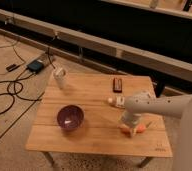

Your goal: Drag the pepper across the table

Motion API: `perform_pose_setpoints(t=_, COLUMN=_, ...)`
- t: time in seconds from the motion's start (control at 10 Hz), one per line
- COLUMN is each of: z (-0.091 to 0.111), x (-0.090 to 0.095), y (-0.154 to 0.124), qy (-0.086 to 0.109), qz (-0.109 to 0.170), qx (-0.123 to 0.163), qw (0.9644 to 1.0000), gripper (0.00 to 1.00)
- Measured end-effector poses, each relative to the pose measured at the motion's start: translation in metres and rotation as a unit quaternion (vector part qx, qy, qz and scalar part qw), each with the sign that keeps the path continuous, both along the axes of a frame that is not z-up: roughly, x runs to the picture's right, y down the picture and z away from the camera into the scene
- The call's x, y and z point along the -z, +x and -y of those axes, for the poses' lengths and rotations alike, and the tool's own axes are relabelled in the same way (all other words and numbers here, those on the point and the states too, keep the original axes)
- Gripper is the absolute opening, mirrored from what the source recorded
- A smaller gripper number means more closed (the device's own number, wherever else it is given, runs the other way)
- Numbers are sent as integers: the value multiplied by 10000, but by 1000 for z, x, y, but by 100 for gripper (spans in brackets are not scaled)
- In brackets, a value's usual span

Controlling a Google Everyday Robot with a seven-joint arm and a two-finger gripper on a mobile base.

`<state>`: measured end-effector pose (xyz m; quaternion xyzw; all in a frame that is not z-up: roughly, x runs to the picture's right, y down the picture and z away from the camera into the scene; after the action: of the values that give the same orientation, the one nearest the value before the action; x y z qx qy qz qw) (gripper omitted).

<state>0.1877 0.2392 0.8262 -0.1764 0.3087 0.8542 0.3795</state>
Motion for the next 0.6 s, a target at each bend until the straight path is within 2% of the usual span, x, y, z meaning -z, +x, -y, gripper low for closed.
perform_pose_setpoints(t=0.5, z=-1, x=-5, y=10, qy=-3, qz=-116, qx=-86, qw=9999, gripper=64)
perform_pose_setpoints(t=0.6, z=-1, x=-5, y=11, qy=-4, qz=-130, qx=-90, qw=9999, gripper=57)
